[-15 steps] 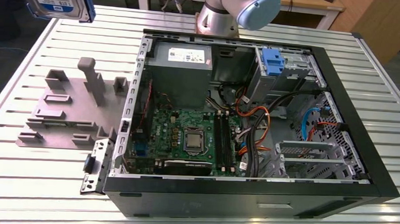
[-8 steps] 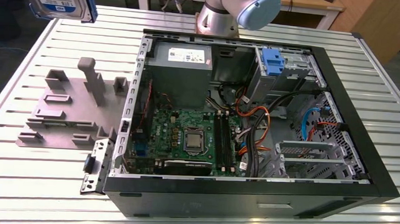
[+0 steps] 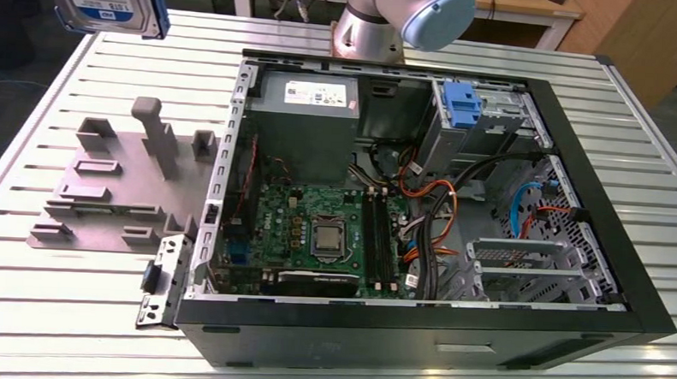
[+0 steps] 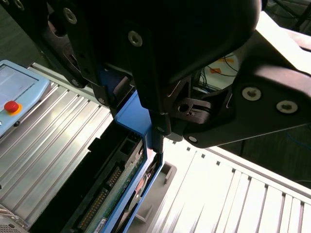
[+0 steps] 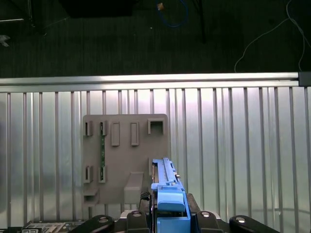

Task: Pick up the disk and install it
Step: 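Pick up the disk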

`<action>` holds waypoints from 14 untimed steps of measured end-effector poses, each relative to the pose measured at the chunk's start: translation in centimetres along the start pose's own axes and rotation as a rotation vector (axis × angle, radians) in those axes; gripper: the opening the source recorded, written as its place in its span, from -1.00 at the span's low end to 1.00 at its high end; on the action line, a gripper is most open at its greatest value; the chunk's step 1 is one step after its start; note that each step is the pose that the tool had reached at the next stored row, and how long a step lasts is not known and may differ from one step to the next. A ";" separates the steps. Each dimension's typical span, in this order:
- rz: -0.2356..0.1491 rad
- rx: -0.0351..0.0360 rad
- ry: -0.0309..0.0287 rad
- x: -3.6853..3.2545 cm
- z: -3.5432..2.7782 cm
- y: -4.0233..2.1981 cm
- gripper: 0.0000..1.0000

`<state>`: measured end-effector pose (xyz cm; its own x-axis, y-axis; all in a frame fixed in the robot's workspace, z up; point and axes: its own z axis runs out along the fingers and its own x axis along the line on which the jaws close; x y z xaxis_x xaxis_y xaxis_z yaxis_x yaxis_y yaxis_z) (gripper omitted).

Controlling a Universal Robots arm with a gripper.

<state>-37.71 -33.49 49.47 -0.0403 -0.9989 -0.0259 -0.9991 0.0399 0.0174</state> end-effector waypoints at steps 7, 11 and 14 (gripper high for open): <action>0.000 0.0000 0.0000 -0.02 -0.01 -0.37 -0.26; 0.000 0.0000 0.0000 -0.02 -0.01 -0.42 -0.26; 0.000 0.0000 0.0000 -0.02 -0.01 -0.42 -0.26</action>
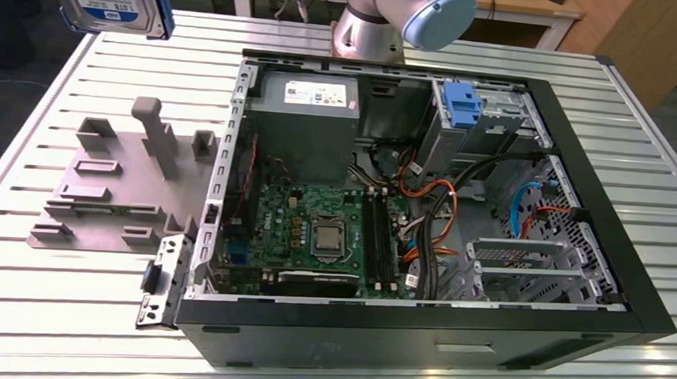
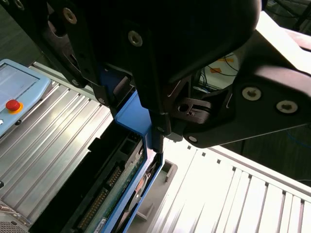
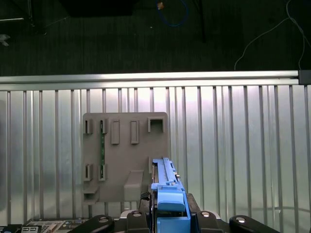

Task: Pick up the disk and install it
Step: 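Pick up the disk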

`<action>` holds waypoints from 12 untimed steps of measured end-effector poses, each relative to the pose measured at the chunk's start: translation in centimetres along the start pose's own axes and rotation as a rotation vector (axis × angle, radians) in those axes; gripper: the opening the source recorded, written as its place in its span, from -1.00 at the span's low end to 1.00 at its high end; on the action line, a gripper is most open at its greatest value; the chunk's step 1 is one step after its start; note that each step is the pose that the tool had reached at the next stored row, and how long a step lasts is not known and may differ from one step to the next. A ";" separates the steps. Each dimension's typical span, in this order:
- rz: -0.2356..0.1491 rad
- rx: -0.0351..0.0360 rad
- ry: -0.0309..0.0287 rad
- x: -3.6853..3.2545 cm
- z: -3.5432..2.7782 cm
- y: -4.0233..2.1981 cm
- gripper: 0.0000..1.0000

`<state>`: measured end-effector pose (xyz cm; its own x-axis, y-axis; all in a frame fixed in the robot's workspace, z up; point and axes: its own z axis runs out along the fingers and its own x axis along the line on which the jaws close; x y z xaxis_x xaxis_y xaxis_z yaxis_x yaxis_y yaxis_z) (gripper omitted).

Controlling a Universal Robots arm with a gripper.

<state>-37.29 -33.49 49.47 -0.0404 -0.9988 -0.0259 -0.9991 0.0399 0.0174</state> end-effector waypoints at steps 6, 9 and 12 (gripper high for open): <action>0.000 0.0002 0.0043 0.03 0.01 -0.01 -0.26; 0.000 0.0004 0.0055 0.32 0.03 -0.02 -0.26; 0.000 0.0007 0.0103 1.62 0.03 -0.07 -0.26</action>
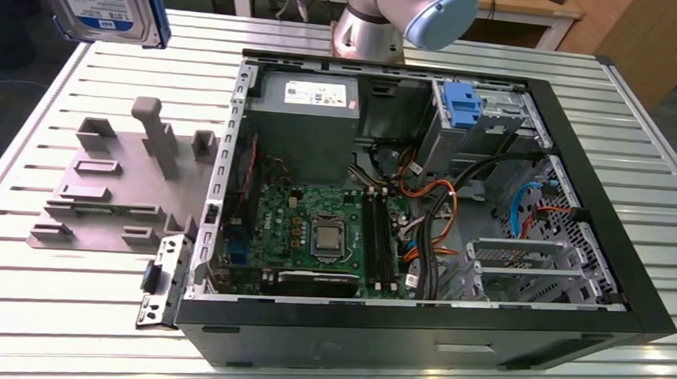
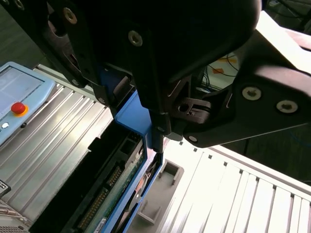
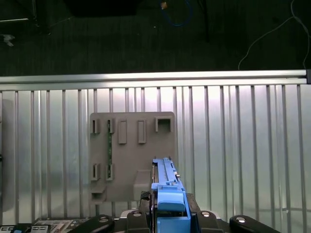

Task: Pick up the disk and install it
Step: 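Pick up the disk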

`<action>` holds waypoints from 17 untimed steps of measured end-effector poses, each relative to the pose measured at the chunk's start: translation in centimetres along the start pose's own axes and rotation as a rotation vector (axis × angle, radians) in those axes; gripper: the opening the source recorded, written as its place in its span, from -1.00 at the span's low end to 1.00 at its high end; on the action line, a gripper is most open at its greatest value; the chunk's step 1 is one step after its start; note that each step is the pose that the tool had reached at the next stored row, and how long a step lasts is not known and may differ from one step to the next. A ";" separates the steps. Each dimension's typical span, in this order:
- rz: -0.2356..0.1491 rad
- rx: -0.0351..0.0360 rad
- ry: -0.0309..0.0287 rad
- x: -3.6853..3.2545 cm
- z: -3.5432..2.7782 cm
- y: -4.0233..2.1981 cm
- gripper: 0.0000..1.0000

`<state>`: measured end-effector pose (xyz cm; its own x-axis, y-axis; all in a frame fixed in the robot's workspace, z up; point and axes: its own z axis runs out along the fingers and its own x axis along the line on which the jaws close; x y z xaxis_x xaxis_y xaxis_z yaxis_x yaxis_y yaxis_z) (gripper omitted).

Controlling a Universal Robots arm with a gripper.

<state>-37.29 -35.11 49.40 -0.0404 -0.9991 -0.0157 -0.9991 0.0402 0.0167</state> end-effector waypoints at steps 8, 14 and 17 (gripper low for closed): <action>0.000 0.0000 0.0037 1.15 0.08 -1.30 -0.26; 0.000 0.0003 0.0085 1.12 0.18 -3.63 -0.26; 0.000 0.0007 0.0139 1.09 0.21 -4.39 -0.26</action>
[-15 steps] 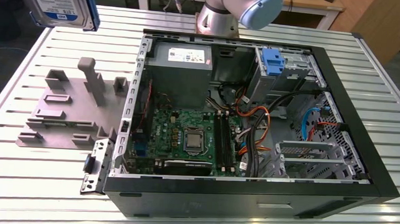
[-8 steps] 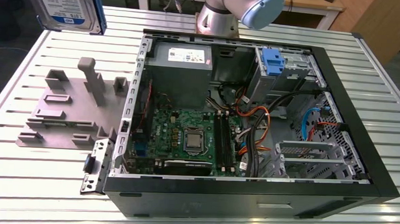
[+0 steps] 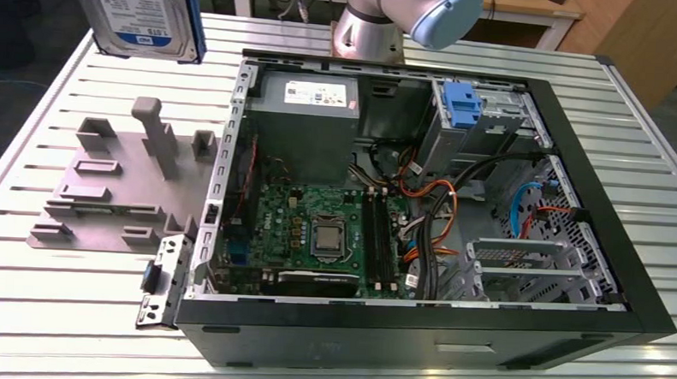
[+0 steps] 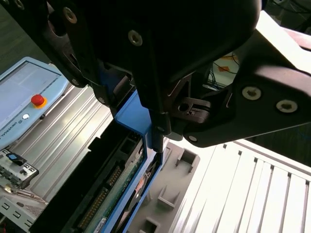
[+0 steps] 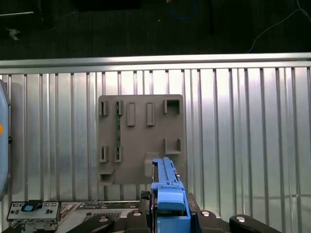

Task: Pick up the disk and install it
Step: 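Pick up the disk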

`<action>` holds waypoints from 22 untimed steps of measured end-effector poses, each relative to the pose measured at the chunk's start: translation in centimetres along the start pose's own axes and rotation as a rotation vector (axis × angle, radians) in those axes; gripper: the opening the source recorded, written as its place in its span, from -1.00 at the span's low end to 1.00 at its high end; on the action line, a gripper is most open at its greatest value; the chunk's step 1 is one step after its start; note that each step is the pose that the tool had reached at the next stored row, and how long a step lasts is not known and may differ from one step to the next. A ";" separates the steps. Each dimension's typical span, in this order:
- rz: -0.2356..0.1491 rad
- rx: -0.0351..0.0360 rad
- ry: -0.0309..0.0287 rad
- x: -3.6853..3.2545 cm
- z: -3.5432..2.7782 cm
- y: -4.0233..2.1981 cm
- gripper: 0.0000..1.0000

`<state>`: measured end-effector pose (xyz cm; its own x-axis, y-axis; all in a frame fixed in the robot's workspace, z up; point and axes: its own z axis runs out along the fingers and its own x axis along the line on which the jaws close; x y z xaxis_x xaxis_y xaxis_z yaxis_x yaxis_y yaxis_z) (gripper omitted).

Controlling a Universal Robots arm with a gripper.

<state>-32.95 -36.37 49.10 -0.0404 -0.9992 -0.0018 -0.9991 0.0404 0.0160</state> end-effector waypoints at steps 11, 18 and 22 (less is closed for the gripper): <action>0.000 0.0009 0.0142 0.43 0.06 -0.37 -0.26; 0.000 0.0009 0.0143 0.70 0.07 -0.38 -0.26; 0.000 0.0010 0.0175 1.10 0.07 -0.40 -0.26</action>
<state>-32.59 -37.48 49.02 -0.0403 -0.9991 0.0157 -0.9991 0.0405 0.0149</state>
